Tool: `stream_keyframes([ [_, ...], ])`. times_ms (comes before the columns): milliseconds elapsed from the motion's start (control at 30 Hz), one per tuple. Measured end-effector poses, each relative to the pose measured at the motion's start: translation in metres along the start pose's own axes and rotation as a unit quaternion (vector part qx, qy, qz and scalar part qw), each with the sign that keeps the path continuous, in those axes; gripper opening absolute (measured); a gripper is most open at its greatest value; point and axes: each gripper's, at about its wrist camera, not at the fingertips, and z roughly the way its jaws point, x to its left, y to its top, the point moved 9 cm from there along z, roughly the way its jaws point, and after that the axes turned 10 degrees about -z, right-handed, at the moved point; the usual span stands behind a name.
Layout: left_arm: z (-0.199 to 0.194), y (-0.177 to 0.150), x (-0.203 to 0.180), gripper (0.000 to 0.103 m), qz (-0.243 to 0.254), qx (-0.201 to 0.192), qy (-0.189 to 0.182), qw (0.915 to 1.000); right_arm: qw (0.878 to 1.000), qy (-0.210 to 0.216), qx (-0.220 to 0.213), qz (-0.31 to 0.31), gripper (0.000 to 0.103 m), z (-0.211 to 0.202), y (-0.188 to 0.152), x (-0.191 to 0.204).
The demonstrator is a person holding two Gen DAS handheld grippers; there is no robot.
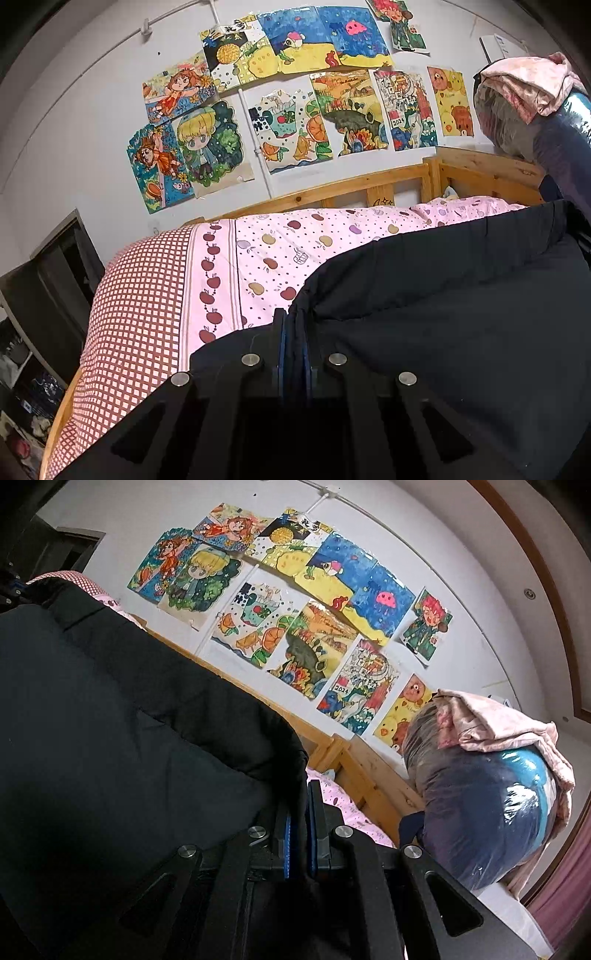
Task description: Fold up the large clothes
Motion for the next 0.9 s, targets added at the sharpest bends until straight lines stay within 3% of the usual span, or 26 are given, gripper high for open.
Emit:
stream_keyframes([
  [233,0.006,-0.003,0.002,0.01,-0.011,0.009,-0.009,0.9999,1.0,0.006,0.006,0.007,0.008,0.008,-0.01,0.007],
  [367,0.001,-0.001,0.004,0.015,-0.018,0.008,-0.019,0.9996,1.0,0.006,0.007,0.01,0.015,0.008,-0.011,0.004],
  [467,-0.007,0.006,0.01,0.046,-0.032,-0.004,-0.02,0.9993,1.0,0.006,0.002,0.016,0.025,0.004,-0.01,-0.003],
  [500,-0.013,0.009,0.013,0.068,-0.041,-0.013,-0.021,0.9988,1.0,0.005,0.0,0.019,0.032,0.002,-0.009,-0.006],
  [533,-0.017,0.012,0.016,0.083,-0.048,-0.023,-0.02,0.9984,1.0,0.004,-0.004,0.023,0.036,-0.001,-0.009,-0.011],
  [600,-0.031,0.019,0.022,0.085,-0.065,-0.043,-0.026,0.9966,1.0,0.003,-0.012,0.028,0.049,-0.006,-0.006,-0.017],
  [767,-0.067,0.015,0.028,0.09,-0.085,-0.051,-0.085,0.9914,0.999,0.01,-0.037,0.027,0.066,-0.032,0.002,-0.032],
  [833,-0.08,0.01,0.026,0.093,-0.073,-0.055,-0.106,0.9902,0.997,0.035,-0.058,0.033,0.07,-0.05,0.006,-0.038],
  [900,-0.091,0.002,0.018,0.094,-0.057,-0.05,-0.139,0.9875,0.994,0.068,-0.076,0.04,0.081,-0.073,0.008,-0.04],
])
